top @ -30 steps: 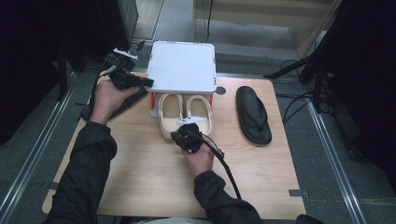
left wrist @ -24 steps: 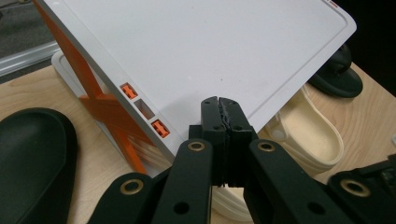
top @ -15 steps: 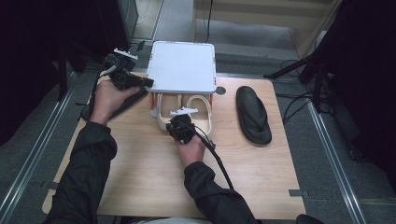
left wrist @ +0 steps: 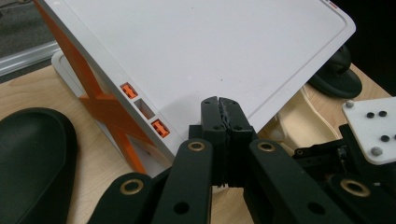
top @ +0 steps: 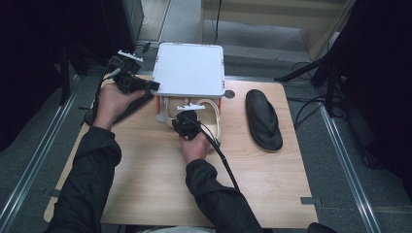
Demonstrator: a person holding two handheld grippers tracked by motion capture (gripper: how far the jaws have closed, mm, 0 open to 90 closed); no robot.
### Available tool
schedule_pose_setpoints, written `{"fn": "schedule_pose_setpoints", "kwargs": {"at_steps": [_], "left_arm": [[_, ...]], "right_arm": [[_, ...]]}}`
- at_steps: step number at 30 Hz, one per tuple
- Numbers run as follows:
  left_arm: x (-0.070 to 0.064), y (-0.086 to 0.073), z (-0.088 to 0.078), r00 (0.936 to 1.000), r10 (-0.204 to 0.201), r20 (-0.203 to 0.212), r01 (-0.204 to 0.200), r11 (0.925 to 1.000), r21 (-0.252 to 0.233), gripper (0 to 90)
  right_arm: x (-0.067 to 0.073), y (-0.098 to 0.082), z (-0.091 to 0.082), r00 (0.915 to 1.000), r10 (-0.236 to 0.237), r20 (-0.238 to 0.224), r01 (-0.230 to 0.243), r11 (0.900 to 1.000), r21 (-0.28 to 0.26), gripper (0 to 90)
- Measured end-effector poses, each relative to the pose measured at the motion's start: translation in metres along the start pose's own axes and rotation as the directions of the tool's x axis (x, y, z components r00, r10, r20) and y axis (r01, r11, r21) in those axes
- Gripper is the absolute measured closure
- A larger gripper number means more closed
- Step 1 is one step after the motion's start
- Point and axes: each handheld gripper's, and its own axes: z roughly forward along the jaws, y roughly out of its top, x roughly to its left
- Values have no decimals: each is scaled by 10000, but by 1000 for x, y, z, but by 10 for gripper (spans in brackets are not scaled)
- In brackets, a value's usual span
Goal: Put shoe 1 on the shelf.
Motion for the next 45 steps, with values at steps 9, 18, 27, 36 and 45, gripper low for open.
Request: {"fn": "schedule_pose_setpoints", "kwargs": {"at_steps": [9, 18, 27, 36, 45], "left_arm": [[0, 0, 0, 10000, -12, 24, 12, 10000, -12, 900], [0, 0, 0, 10000, -24, -20, 24, 10000, -14, 900], [-1, -1, 0, 10000, -48, -40, 48, 10000, -59, 900], [-1, -1, 0, 10000, -41, -74, 40, 10000, -29, 900], [-1, -1, 0, 10000, -24, -91, 24, 10000, -23, 900]], "right_arm": [[-6, 6, 6, 9994, 323, -88, -323, 9995, -61, 900], [-2, -9, -42, 9965, -8, -839, -27, 9992, -411, 900], [-19, -48, -104, 9929, -522, -1064, 514, 9986, -103, 900], [-52, -84, -134, 9969, -183, -765, 208, 9993, 325, 900], [-76, -85, -122, 9996, 54, -293, -37, 9985, 547, 900]]}}
